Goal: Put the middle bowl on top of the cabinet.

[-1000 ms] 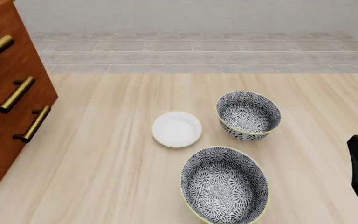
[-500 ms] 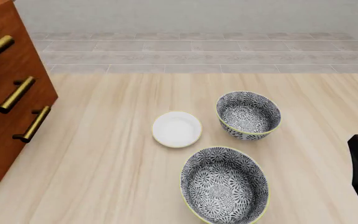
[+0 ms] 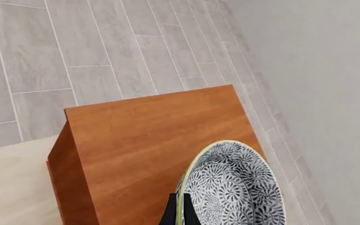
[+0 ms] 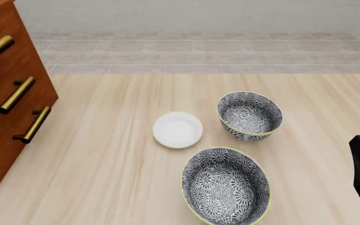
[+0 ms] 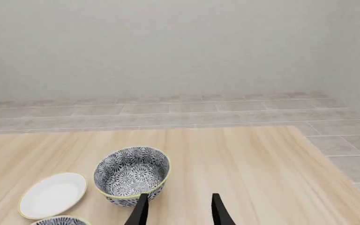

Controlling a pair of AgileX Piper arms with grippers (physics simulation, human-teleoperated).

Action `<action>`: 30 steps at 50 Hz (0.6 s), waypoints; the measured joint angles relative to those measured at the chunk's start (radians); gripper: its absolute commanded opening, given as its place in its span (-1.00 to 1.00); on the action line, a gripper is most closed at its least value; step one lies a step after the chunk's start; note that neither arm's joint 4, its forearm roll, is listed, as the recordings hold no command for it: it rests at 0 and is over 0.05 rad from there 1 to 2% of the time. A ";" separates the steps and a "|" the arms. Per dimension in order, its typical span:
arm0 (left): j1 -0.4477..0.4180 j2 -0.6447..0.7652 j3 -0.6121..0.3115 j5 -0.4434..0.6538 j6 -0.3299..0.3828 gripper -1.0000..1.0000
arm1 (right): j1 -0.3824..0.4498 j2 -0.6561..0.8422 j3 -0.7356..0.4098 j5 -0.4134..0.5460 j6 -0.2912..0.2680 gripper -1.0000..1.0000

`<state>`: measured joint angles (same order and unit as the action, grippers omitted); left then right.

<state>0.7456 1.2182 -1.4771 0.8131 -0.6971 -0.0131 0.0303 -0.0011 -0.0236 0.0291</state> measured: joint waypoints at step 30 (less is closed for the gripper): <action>0.008 0.004 0.019 -0.016 0.015 -1.00 | 0.000 -0.004 0.000 0.004 0.003 1.00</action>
<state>0.7534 1.2219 -1.4577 0.7975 -0.6824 -0.0136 0.0260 -0.0009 -0.0200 0.0321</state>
